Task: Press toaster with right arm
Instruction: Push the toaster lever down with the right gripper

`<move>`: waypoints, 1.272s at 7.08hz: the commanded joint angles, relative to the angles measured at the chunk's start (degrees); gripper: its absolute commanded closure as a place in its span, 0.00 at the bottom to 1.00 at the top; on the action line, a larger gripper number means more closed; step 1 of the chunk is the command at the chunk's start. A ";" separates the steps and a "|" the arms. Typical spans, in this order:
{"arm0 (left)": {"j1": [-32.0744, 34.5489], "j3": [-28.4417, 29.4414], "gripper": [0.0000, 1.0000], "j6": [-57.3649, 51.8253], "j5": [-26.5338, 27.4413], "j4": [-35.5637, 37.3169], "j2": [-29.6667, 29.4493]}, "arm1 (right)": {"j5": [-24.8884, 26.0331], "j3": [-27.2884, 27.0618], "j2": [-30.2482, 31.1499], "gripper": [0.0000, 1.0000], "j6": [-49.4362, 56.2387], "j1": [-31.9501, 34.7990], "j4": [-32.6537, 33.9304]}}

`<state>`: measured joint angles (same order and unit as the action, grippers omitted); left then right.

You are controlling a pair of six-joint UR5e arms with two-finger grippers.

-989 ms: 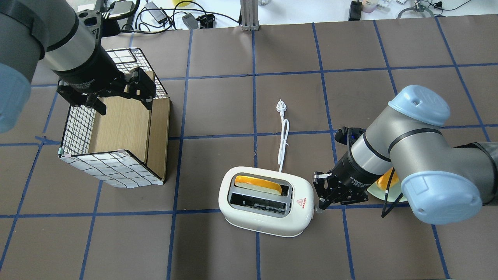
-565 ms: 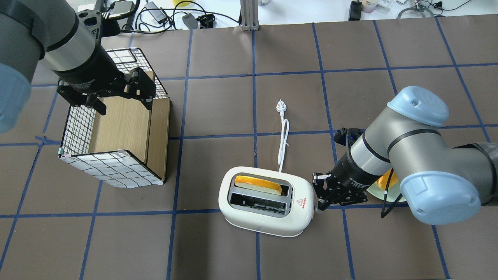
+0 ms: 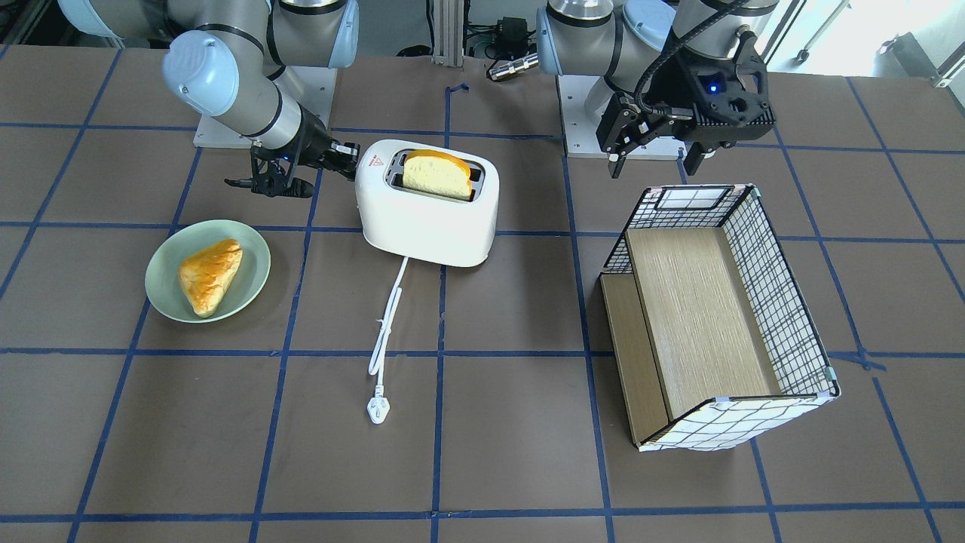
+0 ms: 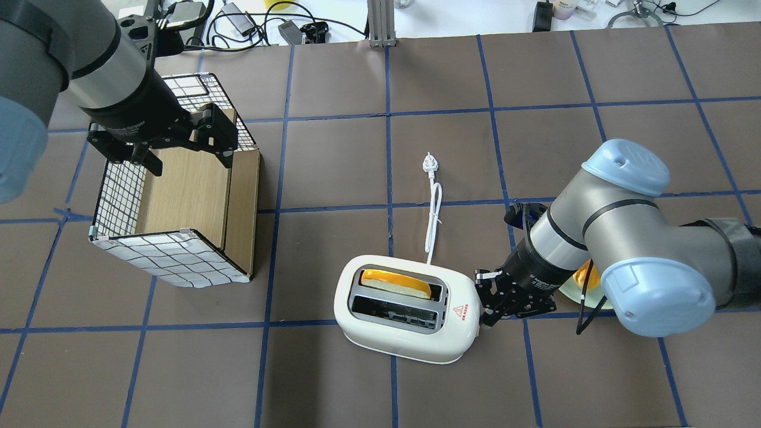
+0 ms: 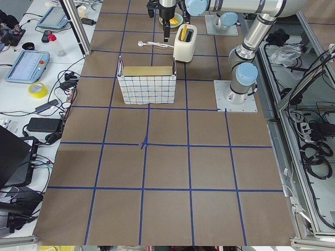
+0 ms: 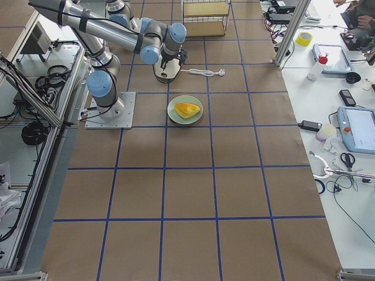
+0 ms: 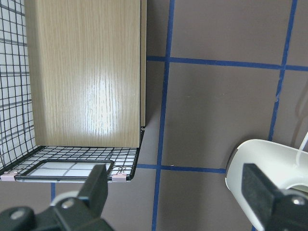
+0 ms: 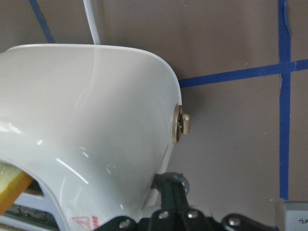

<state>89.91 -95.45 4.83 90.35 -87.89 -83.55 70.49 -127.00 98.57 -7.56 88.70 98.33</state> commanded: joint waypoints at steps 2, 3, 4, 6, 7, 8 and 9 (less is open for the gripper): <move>0.00 0.00 0.00 0.00 0.00 0.00 0.06 | 0.00 -0.01 -4.34 1.00 0.00 0.07 2.39; 0.00 0.00 0.00 0.00 0.00 0.00 -0.03 | 0.00 -0.09 -5.22 1.00 0.00 0.07 3.52; 0.00 0.00 0.00 0.00 0.00 0.00 -0.03 | 0.00 -0.09 -5.76 1.00 0.09 -0.01 3.62; 0.00 0.00 0.00 0.00 0.00 0.00 0.06 | 0.00 -0.18 -7.33 1.00 0.26 -0.02 4.41; 0.00 0.00 0.00 0.00 0.00 0.00 -0.03 | 0.00 -0.18 -8.13 1.00 0.61 -0.02 4.50; 0.00 0.00 0.00 0.00 0.00 0.00 -0.03 | 0.00 -0.18 -8.13 1.00 0.62 -0.02 4.50; 0.00 0.00 0.00 0.00 0.00 0.00 -0.03 | 0.00 -0.18 -8.22 1.00 0.53 -0.02 4.50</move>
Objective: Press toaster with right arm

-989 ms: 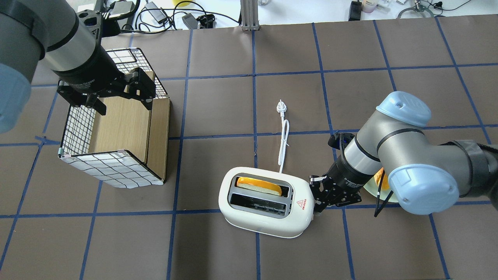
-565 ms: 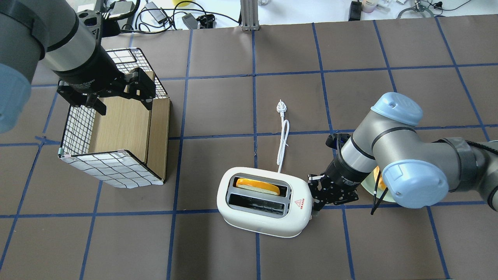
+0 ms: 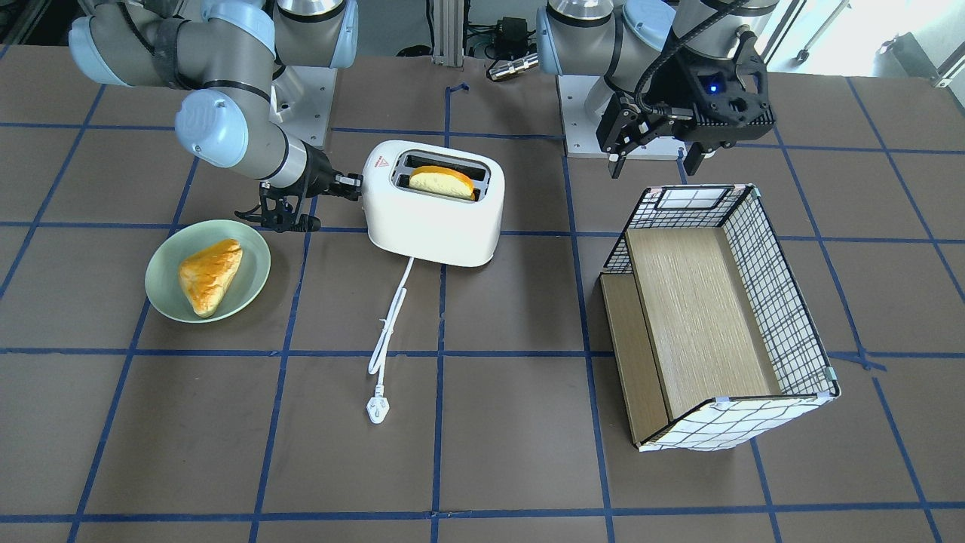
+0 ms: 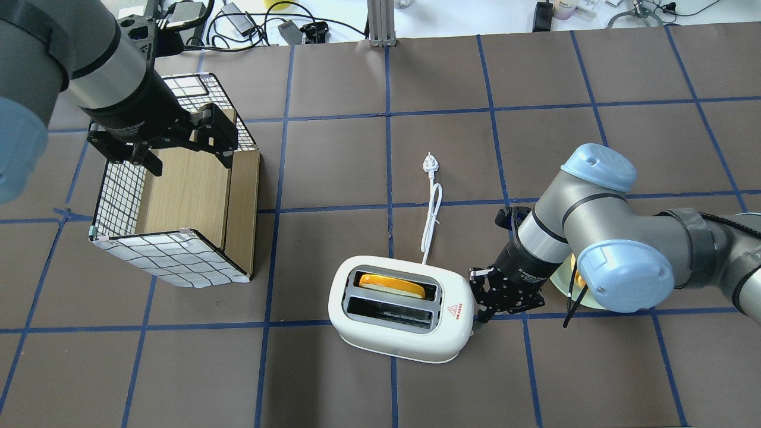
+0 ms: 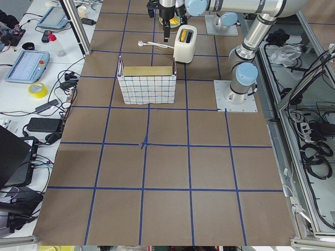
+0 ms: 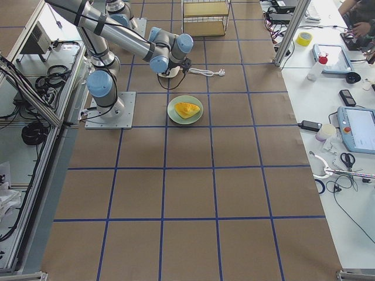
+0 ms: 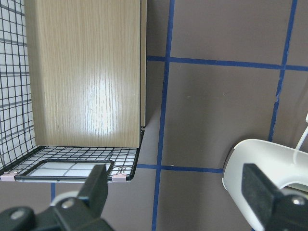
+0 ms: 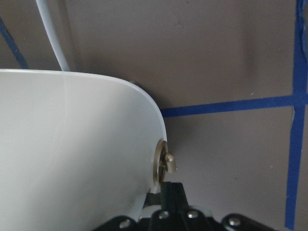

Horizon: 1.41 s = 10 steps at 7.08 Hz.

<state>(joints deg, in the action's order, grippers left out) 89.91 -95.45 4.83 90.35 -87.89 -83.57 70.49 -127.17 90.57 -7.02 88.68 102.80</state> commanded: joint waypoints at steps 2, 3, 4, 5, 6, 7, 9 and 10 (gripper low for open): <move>0.00 0.00 0.00 0.00 0.00 0.00 -0.01 | 3.06 1.47 0.83 1.00 -3.50 -0.26 -0.15; 0.00 0.00 0.00 0.00 0.00 0.00 -0.01 | 4.64 5.32 1.71 1.00 -6.49 -0.17 -1.71; 0.00 0.00 0.00 0.00 0.00 0.00 -0.01 | 4.74 10.31 2.59 1.00 -6.78 -0.09 -6.95; 0.00 0.00 0.00 0.00 0.00 0.00 -0.01 | 4.92 16.02 2.69 1.00 -7.22 0.00 -11.96; 0.00 0.00 0.00 0.00 0.00 0.00 -0.01 | 7.36 20.95 2.77 1.00 -7.40 0.09 -15.32; 0.00 0.00 0.00 0.00 0.00 0.00 -0.01 | 10.08 24.83 3.47 0.99 -7.31 0.35 -15.87; 0.00 0.00 0.00 0.00 0.00 0.00 0.08 | 13.26 29.77 3.92 0.70 -4.34 0.53 -14.66; 0.00 0.00 0.00 0.00 0.00 0.00 0.08 | 15.88 31.35 3.57 0.31 -2.15 0.53 -11.60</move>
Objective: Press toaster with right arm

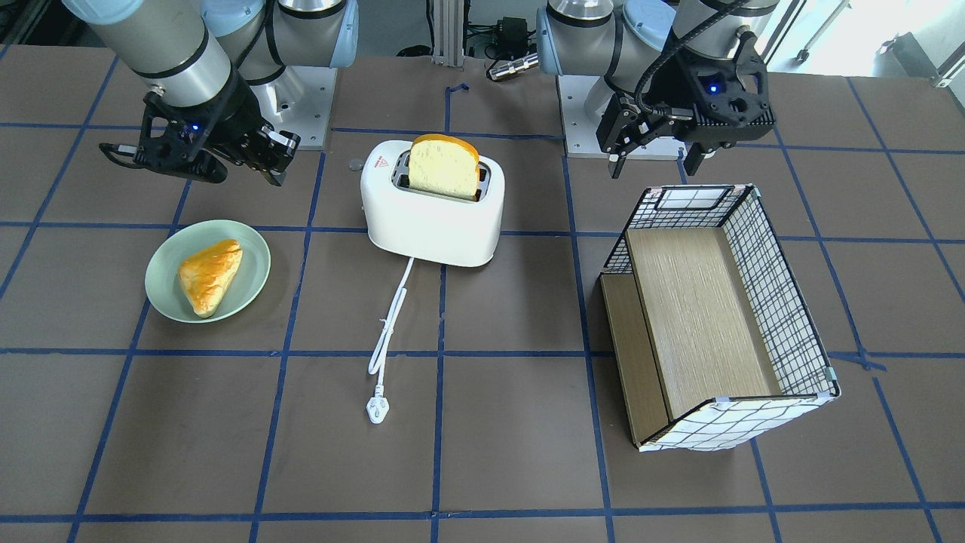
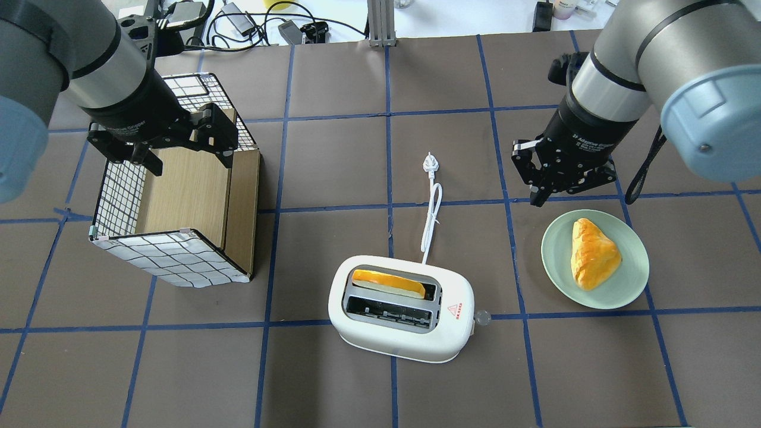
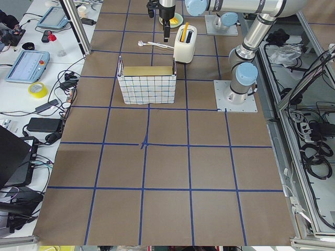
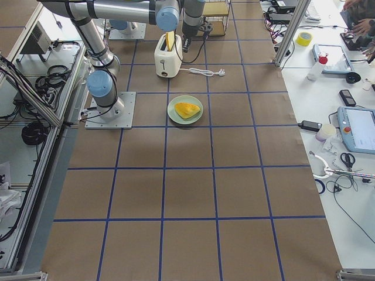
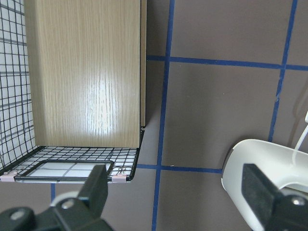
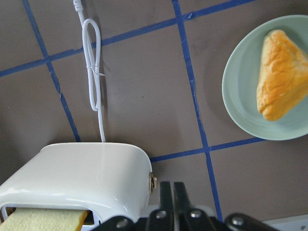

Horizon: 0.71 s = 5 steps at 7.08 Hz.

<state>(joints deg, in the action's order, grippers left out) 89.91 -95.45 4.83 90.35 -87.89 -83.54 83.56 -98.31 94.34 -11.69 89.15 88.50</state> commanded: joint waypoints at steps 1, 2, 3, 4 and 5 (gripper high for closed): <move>0.00 0.00 0.00 0.00 0.00 0.00 -0.05 | 3.45 2.94 -0.47 0.00 3.59 0.06 9.17; 0.00 0.00 0.00 0.00 0.00 0.00 -0.05 | 3.54 3.04 -0.56 0.00 4.38 0.06 12.19; 0.00 0.00 0.00 0.00 0.00 0.00 0.04 | 3.98 3.56 -0.64 0.00 6.83 0.06 11.96; 0.00 0.00 0.00 0.00 0.00 0.00 -0.05 | 4.85 5.56 -1.08 0.00 8.85 0.15 9.69; 0.00 0.00 0.00 0.00 0.00 0.00 -0.05 | 5.04 9.15 -2.82 0.00 11.40 0.15 4.54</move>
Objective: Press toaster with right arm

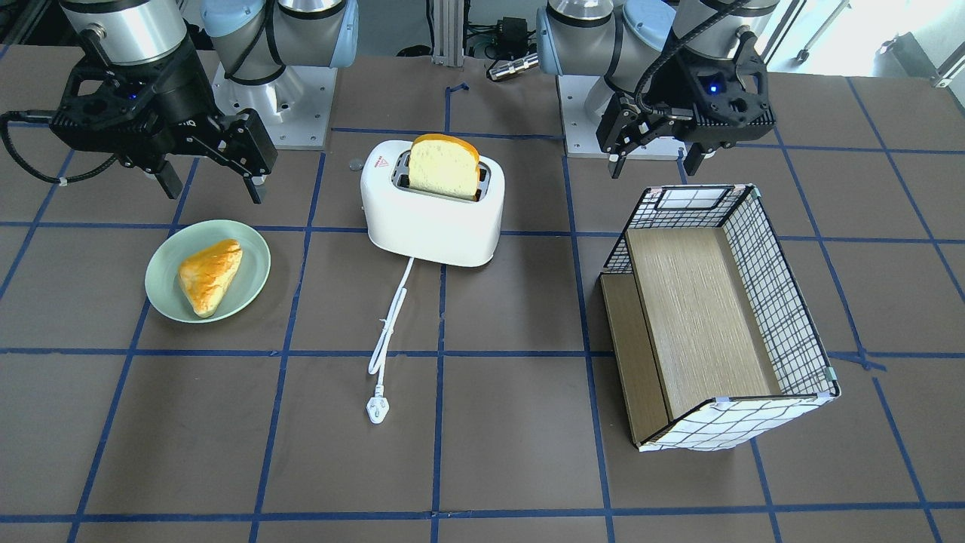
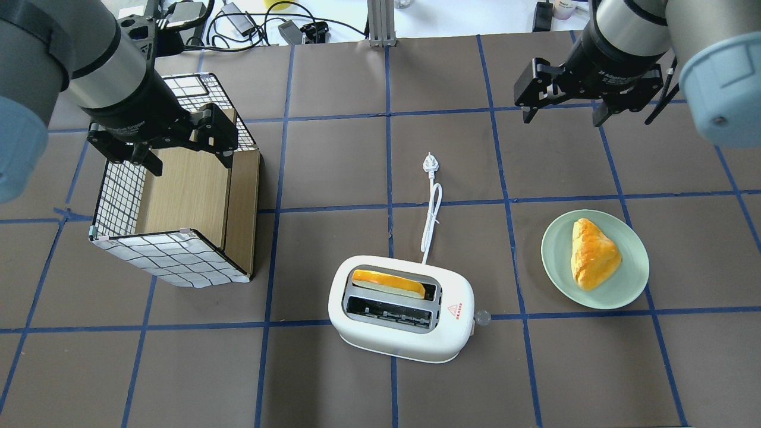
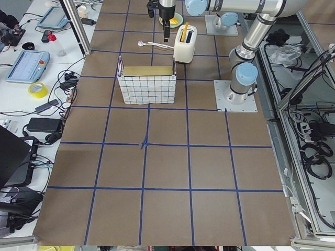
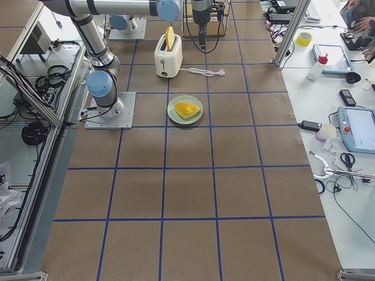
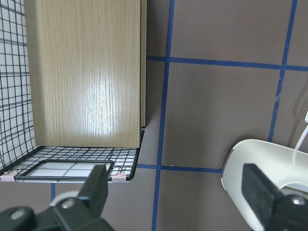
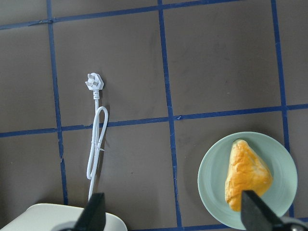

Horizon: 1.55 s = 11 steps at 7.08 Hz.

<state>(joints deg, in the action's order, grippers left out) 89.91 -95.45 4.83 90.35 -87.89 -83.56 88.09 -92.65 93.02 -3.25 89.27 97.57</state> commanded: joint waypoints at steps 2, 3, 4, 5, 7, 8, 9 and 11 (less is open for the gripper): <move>0.00 0.00 0.00 0.00 0.00 0.00 -0.03 | 1.73 8.18 -4.60 0.00 6.30 0.03 -9.85; 0.00 0.00 0.00 0.00 0.00 0.00 -0.03 | 2.69 8.62 -4.95 0.00 9.46 0.12 -9.94; 0.00 0.00 0.00 0.00 0.00 0.00 -0.03 | 4.10 8.72 -4.95 0.00 10.19 0.12 -9.86; 0.00 0.00 0.00 0.00 0.00 0.00 -0.03 | 4.20 8.72 -5.13 0.00 10.11 0.12 -10.03; 0.00 0.00 0.00 0.00 0.00 0.00 -0.03 | 4.37 9.15 -5.30 0.00 10.02 -0.06 -10.64; 0.00 0.00 0.00 0.00 0.00 0.00 -0.03 | 3.94 7.76 -4.87 0.00 9.15 -0.06 -9.60; 0.00 0.00 0.00 0.00 0.00 0.00 -0.03 | 4.20 7.05 -4.86 0.00 9.05 -0.06 -6.72; 0.00 0.00 0.00 0.00 0.00 0.00 0.06 | 3.85 5.47 -4.43 0.00 6.96 -0.06 -3.20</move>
<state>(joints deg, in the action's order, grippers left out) 89.91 -95.45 4.83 90.35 -87.89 -83.54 92.08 -86.22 88.35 5.11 89.21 91.88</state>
